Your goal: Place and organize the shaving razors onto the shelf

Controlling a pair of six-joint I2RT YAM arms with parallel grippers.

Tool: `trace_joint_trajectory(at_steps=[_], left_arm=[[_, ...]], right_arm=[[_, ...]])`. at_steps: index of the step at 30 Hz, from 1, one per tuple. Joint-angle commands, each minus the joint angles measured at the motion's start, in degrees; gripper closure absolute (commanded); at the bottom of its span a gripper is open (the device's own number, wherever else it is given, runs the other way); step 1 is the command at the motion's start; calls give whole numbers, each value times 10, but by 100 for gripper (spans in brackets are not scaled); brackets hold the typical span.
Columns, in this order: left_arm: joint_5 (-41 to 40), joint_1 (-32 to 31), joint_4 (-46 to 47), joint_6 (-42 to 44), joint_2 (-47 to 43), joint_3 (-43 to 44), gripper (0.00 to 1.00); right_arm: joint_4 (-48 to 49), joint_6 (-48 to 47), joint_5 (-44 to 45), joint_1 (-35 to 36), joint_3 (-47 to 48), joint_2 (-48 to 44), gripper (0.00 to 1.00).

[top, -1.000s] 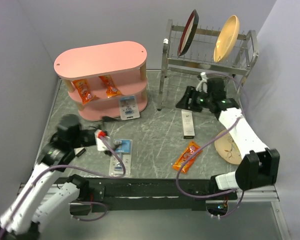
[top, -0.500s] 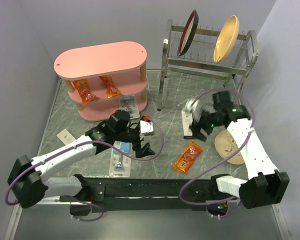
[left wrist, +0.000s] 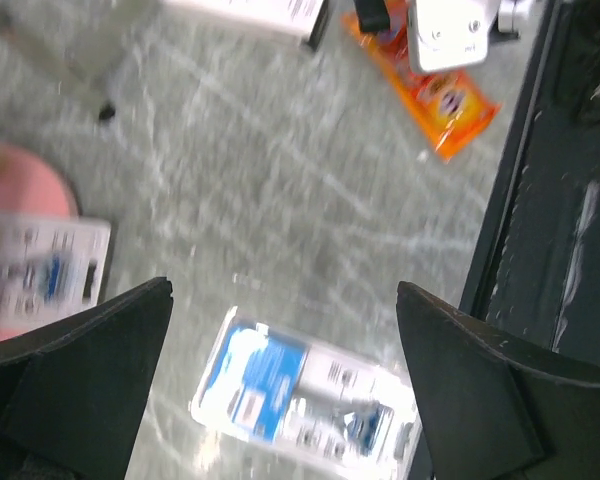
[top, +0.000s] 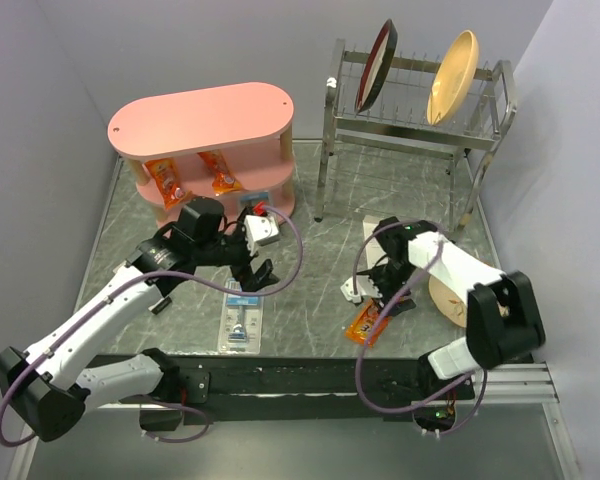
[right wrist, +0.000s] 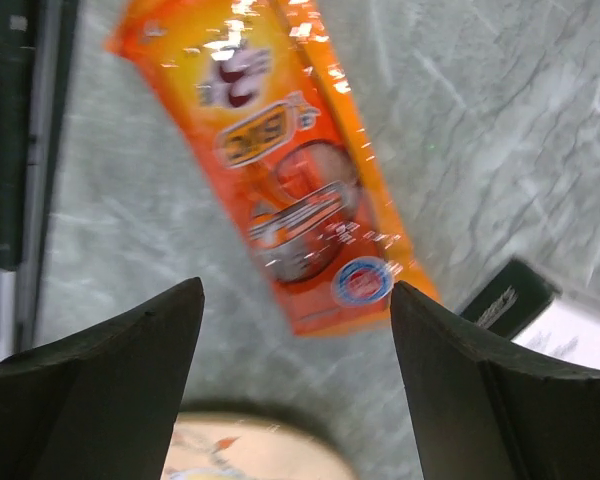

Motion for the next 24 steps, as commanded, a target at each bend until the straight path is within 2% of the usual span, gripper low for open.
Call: trace_joint_trajectory(at_steps=[1,5,11,14,18,20,21,23,24], left_arm=[[1,42,-70,34,-11,30,1],[1,95,-83,38,-2,39,1],[-9,122,-60,52,5,39,1],[-13,130,-43,53,0,28,1],[-17,137,-26,51,-17,16,1],[-21,144,-25,38,-37,9,1],[-29,146,-22,26,-46,4,1],[-46,154,-19,-9,-85,-14,1],[-50,158,-20,-16,-99,-22,1]], right_arm=[[59,-30,9,2,27,57,19],[77,-55,27,1,15,87,21],[63,-51,54,-22,7,121,30],[67,-36,60,-32,2,124,42],[50,8,45,-32,28,114,67],[26,51,22,-27,49,105,72],[16,73,11,-22,78,93,78],[-1,175,-37,-12,118,81,82],[-3,215,-54,-3,164,69,90]])
